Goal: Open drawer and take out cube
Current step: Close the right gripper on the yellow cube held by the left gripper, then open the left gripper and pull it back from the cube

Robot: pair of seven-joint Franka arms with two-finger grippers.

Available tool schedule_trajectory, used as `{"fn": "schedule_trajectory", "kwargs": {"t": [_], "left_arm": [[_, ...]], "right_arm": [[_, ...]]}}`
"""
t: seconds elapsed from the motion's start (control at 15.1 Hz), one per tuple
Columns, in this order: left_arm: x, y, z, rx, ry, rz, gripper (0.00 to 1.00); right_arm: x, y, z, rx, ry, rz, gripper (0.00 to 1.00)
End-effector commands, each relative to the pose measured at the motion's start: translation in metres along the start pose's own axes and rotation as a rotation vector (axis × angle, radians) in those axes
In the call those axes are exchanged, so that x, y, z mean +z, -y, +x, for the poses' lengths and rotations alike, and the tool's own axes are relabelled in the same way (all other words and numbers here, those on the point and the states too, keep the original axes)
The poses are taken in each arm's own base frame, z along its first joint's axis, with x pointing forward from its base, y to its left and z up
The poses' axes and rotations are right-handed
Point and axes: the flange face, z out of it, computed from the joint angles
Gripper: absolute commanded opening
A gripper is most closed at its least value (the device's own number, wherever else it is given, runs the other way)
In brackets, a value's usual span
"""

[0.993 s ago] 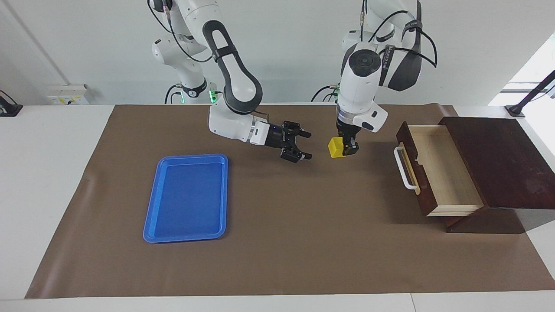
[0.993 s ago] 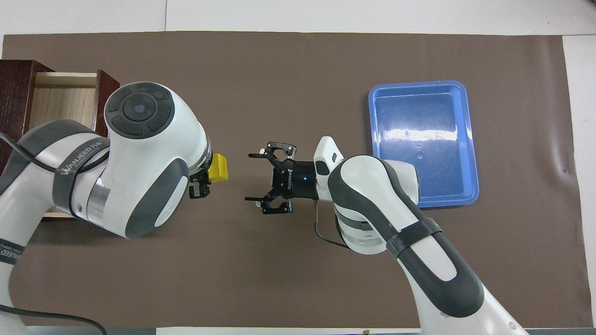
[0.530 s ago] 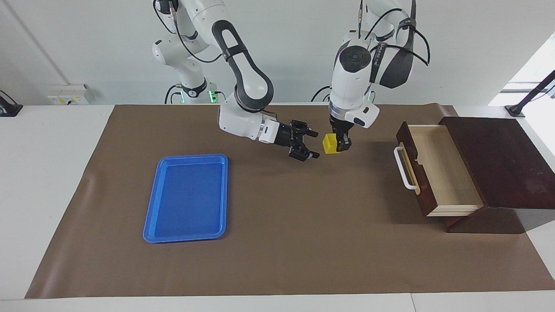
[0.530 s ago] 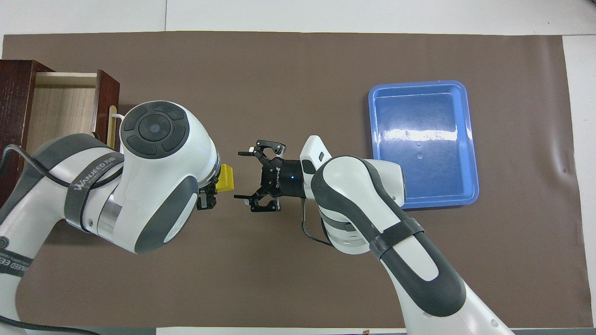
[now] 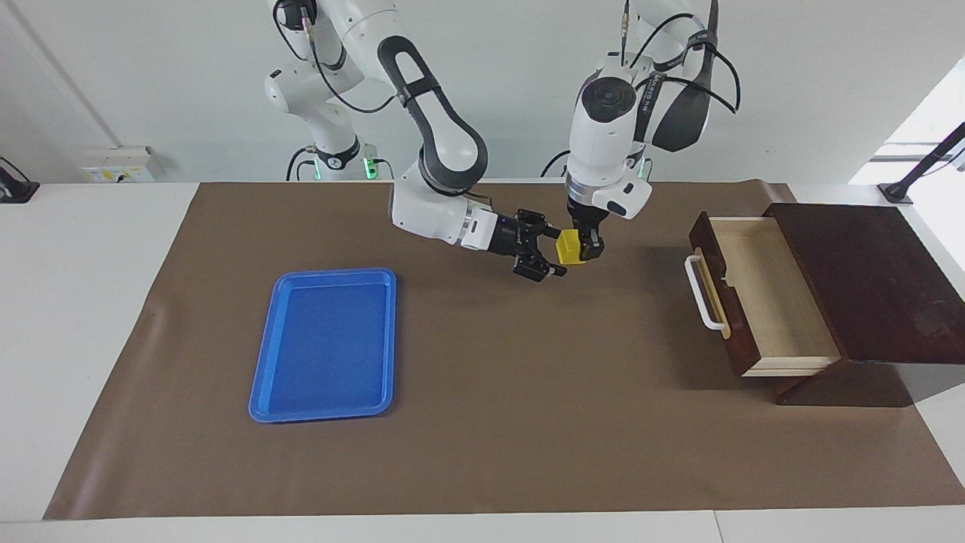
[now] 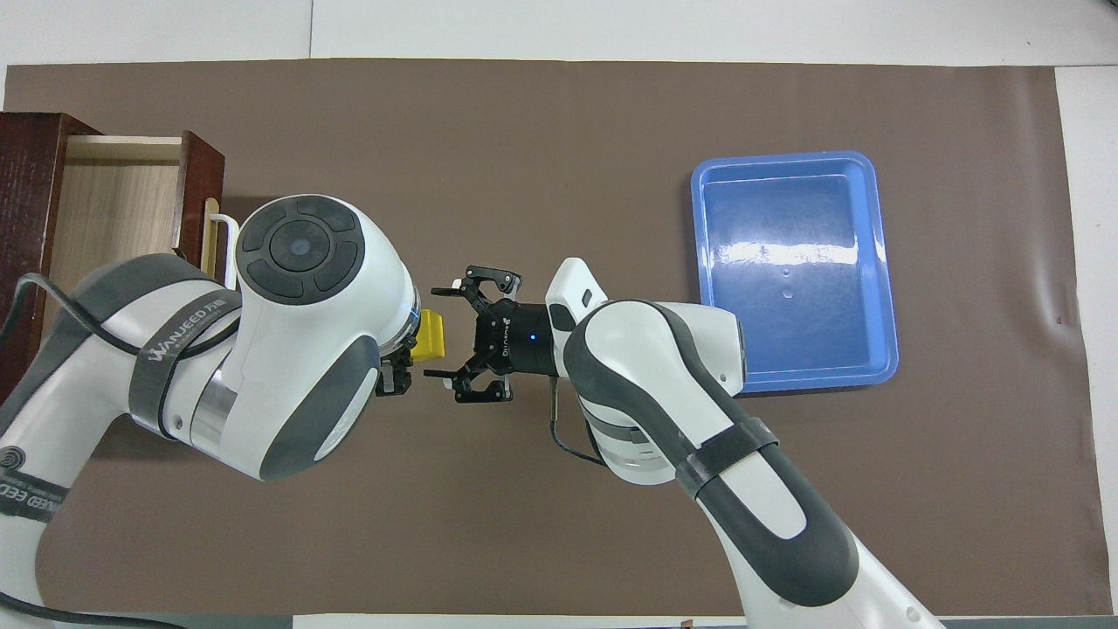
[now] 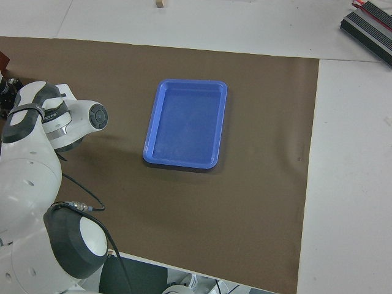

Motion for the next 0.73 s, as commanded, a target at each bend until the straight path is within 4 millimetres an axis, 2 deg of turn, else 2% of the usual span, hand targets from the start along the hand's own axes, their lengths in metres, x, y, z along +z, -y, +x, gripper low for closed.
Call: {"fn": "schedule_trajectory", "kwargs": {"t": [0.0, 0.4, 0.46, 0.6, 0.66], "left_arm": [[-0.002, 0.009, 0.003, -0.011, 0.018, -0.008, 0.0], [-0.002, 0.009, 0.003, -0.011, 0.018, -0.008, 0.0], [-0.002, 0.009, 0.003, -0.011, 0.018, -0.008, 0.0], [-0.002, 0.009, 0.003, -0.011, 0.018, -0.008, 0.0], [-0.002, 0.009, 0.003, -0.011, 0.017, -0.007, 0.0]], "right_arm": [[0.013, -0.001, 0.006, 0.031, -0.003, -0.02, 1.0], [0.02, 0.005, 0.008, 0.025, 0.017, -0.025, 1.0], [0.021, 0.006, 0.008, 0.024, 0.018, -0.023, 0.97], [0.02, 0.005, 0.008, 0.026, 0.018, -0.026, 0.75], [0.024, 0.01, 0.01, 0.023, 0.018, -0.018, 0.53]]}}
